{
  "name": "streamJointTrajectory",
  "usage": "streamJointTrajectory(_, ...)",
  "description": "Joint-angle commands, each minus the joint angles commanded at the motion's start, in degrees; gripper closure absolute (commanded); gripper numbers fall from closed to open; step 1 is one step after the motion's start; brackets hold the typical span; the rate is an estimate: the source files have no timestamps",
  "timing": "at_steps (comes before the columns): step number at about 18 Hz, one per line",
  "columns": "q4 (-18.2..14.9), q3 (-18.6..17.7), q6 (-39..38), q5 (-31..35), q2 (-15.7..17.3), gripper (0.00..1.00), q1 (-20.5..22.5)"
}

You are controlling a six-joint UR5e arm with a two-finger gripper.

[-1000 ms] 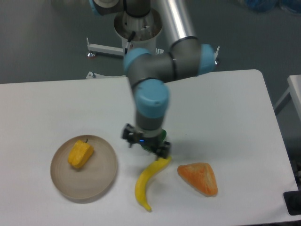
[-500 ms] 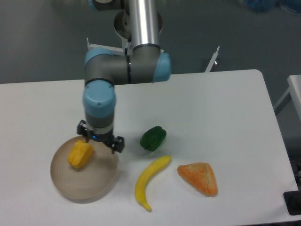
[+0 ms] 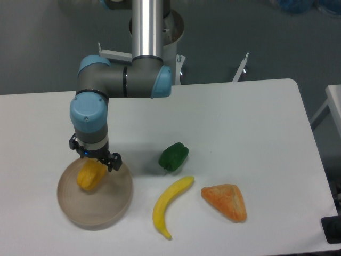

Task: Pick up the yellow pepper from the plate
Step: 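Lower the open gripper around the yellow pepper, then close the gripper on the yellow pepper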

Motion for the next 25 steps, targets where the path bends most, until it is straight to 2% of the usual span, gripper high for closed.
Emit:
streamJointTrajectory(10, 1.1, 0.0, 0.2, 0.2, -1.3, 0.00, -1.0)
streamJointTrajectory(11, 1.3, 0.0, 0.2, 0.3, -1.3, 0.03, -1.0)
streamJointTrajectory(14, 1.3, 0.0, 0.5, 0.4, -1.2, 0.37, -1.0)
streamJointTrajectory(16, 1.3, 0.1, 1.0, 0.4, -1.3, 0.52, -0.9)
streamJointTrajectory(20, 1.2, 0.3, 1.1, 0.3, -1.2, 0.59, -0.9)
streamJointTrajectory(25, 1.2, 1.1, 2.1, 0.3, -0.8, 0.60, -0.3)
